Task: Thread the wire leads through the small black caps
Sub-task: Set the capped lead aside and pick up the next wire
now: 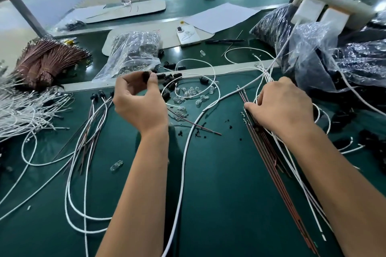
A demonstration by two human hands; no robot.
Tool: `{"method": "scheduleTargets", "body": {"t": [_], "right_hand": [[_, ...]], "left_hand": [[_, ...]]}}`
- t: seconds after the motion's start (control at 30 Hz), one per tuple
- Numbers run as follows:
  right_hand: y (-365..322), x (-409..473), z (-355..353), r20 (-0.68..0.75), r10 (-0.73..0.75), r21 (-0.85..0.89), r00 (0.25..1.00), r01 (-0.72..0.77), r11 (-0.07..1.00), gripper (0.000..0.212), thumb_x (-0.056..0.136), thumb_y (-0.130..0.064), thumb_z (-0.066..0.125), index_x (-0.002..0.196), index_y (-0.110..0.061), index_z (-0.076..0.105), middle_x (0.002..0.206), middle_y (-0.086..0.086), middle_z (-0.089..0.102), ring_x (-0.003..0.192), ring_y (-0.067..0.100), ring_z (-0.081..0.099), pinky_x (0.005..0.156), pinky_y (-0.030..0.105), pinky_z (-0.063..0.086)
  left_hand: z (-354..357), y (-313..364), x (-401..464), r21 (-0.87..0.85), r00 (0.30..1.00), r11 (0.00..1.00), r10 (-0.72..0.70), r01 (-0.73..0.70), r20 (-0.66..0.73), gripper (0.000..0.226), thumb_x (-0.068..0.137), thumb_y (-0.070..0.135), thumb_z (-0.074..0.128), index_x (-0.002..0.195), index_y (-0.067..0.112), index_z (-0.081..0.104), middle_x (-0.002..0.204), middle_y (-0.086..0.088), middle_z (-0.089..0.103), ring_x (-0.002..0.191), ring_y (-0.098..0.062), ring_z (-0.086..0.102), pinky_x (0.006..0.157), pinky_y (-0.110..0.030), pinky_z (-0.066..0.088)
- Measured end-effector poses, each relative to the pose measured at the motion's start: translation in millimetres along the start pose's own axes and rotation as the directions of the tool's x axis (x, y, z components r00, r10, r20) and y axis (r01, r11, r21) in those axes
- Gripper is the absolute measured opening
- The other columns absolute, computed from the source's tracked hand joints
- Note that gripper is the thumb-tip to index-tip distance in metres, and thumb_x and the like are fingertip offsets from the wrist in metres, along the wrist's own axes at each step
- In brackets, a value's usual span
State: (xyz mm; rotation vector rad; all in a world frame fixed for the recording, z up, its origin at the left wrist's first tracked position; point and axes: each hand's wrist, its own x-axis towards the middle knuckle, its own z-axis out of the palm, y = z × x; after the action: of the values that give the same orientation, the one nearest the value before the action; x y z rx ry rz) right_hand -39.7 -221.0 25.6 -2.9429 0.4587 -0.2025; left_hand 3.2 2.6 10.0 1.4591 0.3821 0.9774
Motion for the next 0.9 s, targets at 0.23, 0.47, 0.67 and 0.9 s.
{"method": "scheduleTargets", "body": {"t": [0.23, 0.47, 0.67, 0.9], "right_hand": [[-5.4, -7.8, -9.6, 0.075, -0.092, -0.150, 0.993, 0.102, 0.983, 0.026, 0.093, -0.035, 0.066, 0.080, -0.015, 0.055, 0.088, 0.005, 0.049, 0.077, 0.032, 0.054, 0.066, 0.033, 0.039], [-6.0, -4.5, -3.3, 0.078, -0.078, -0.004, 0.994, 0.079, 0.997, 0.025, 0.095, -0.021, 0.056, 0.072, -0.013, 0.053, 0.085, 0.009, 0.059, 0.069, 0.030, 0.054, 0.062, 0.033, 0.041], [7.4, 10.6, -11.3, 0.106, -0.044, 0.971, 0.993, -0.094, 0.218, 0.021, 0.103, -0.017, 0.062, 0.083, -0.009, 0.063, 0.065, -0.006, 0.053, 0.053, 0.008, 0.046, 0.048, 0.023, 0.039], [-0.3, 11.7, -10.6, 0.094, -0.153, 0.913, 0.984, -0.146, -0.381, 0.017, 0.110, -0.014, 0.045, 0.113, 0.002, 0.051, 0.074, 0.006, 0.070, 0.057, 0.010, 0.056, 0.048, 0.018, 0.043]], "left_hand": [[2.2, 12.3, -8.3, -0.130, 0.968, 0.982, -0.105, 0.137, 0.228, 0.019, 0.081, 0.007, 0.082, 0.085, 0.017, 0.066, 0.075, 0.001, 0.074, 0.069, -0.020, 0.070, 0.066, -0.031, 0.058], [5.6, 18.2, -20.6, -0.127, 0.818, 0.921, -0.257, 0.369, 0.515, 0.017, 0.082, 0.004, 0.081, 0.086, 0.012, 0.067, 0.075, -0.005, 0.071, 0.061, -0.016, 0.063, 0.056, -0.023, 0.048], [10.1, 25.1, -43.4, 0.093, 0.385, 0.874, -0.303, 0.476, 0.872, 0.015, 0.082, 0.001, 0.077, 0.085, 0.011, 0.067, 0.102, -0.026, 0.073, 0.060, -0.014, 0.061, 0.055, -0.018, 0.045], [10.3, 30.7, -58.5, 0.146, 0.147, 0.842, -0.257, 0.519, 0.955, 0.020, 0.080, 0.003, 0.077, 0.089, 0.013, 0.062, 0.106, -0.026, 0.071, 0.059, -0.012, 0.060, 0.053, -0.016, 0.043]]}}
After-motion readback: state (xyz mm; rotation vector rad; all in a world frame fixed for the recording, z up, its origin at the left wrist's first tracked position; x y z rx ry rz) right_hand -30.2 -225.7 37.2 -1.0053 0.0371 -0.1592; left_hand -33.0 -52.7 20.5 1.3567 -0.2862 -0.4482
